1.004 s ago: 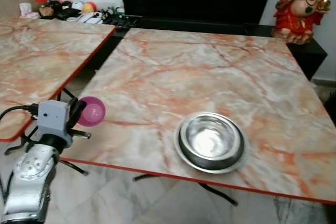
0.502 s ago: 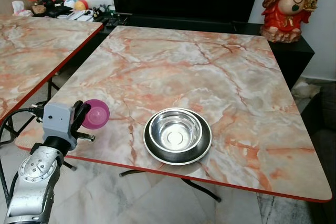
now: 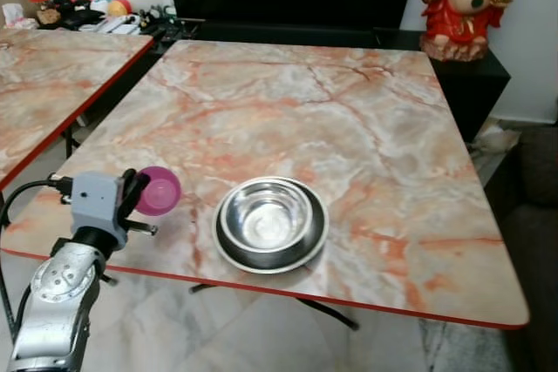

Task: Setting the table

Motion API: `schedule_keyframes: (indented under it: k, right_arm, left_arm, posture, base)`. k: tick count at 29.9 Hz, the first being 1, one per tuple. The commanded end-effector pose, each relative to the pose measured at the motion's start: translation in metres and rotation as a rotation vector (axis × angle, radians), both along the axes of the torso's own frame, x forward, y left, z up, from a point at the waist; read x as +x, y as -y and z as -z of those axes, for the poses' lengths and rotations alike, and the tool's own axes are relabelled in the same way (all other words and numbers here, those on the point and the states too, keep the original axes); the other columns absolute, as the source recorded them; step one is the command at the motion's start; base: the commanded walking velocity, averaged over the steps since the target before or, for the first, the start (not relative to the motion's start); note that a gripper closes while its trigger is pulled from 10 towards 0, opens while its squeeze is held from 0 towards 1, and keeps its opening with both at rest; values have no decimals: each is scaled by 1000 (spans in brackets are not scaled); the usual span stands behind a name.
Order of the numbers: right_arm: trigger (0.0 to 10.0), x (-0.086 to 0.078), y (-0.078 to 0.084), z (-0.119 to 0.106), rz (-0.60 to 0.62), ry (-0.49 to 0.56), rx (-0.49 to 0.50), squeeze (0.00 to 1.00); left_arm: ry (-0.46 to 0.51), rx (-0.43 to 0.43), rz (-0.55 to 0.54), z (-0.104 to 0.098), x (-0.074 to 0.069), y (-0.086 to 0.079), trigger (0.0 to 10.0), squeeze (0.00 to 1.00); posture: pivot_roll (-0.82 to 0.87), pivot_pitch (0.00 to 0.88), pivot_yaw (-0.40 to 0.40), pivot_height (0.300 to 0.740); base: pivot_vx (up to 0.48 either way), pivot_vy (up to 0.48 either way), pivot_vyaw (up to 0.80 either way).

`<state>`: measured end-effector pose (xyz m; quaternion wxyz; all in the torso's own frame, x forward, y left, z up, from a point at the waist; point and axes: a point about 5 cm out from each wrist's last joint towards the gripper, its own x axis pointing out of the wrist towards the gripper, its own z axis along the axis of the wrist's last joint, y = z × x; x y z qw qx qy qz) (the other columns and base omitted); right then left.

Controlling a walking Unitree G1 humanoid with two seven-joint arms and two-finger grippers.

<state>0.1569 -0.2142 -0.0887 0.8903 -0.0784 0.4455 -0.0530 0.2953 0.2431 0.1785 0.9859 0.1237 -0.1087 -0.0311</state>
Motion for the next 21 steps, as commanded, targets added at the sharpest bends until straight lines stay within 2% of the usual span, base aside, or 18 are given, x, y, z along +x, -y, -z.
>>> schedule_keyframes:
  k: [1, 15, 21]
  right_arm:
    - [10000, -3, -6, 3, -8, -12, 14, 0]
    - [10000, -2, -5, 2, -9, -4, 12, 0]
    - [10000, -3, -6, 2, -14, -10, 13, 0]
  left_arm:
    - [-4, 1, -21, -1, -2, -5, 10000, 0]
    - [-2, -29, -14, -4, -1, -6, 10000, 0]
    - [18, -58, -33, -11, 0, -12, 10000, 0]
  posture:
    - [16, 135, -4, 740]
    - [15, 131, -4, 740]
    - [19, 133, -6, 740]
  base:
    - [0, 0, 0]
    - [0, 0, 0]
    - [40, 0, 0]
